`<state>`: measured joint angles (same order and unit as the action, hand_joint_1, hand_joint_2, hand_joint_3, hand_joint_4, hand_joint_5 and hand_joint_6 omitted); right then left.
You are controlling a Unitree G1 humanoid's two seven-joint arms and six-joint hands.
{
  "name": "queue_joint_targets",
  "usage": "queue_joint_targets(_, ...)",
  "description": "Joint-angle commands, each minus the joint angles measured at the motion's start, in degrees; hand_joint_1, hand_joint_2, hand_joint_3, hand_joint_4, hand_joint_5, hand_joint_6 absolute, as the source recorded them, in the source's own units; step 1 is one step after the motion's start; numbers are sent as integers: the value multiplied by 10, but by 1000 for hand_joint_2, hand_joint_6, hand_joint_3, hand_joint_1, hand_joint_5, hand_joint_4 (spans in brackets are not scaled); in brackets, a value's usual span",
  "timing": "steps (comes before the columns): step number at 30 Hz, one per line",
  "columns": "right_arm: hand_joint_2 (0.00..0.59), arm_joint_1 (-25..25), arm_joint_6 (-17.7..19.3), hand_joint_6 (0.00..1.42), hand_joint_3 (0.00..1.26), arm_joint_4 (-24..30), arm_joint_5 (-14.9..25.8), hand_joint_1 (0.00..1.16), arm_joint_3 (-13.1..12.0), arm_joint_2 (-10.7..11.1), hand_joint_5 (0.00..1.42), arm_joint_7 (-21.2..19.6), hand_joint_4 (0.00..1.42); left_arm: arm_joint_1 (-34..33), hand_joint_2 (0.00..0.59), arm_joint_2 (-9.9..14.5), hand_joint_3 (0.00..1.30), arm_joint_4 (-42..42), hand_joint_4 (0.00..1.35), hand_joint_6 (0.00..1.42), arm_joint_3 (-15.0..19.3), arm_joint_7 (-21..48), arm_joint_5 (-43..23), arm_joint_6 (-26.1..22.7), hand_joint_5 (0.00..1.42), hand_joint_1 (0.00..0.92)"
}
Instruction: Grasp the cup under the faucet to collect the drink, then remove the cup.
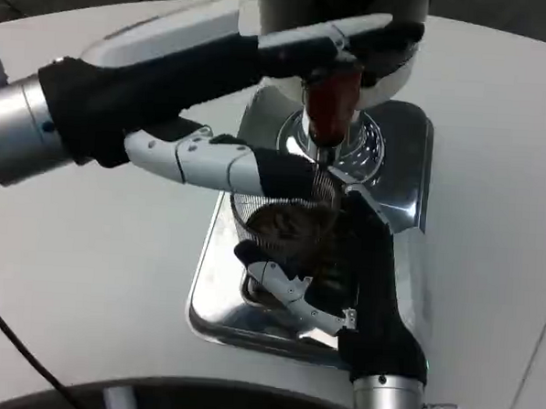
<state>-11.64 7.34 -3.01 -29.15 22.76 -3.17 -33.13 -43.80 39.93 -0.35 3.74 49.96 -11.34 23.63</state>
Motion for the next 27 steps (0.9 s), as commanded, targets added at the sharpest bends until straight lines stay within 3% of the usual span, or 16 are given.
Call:
queue_joint_targets(1,256,11,4,330,443,-8,3,774,3,-36,635,-2,545,-15,76,-10,65,8,49,199,13,-15,-15,12,185,0)
queue_joint_targets(13,260,5,9,372,470,-12,4,787,-6,-34,670,-8,575,-7,71,-26,136,-26,149,270,37,-33,-47,-6,262,0)
queue_joint_targets(27,261,3,19,417,510,-15,-1,789,-17,-32,713,-18,616,38,70,-13,177,-72,196,307,93,-51,-84,-42,304,0)
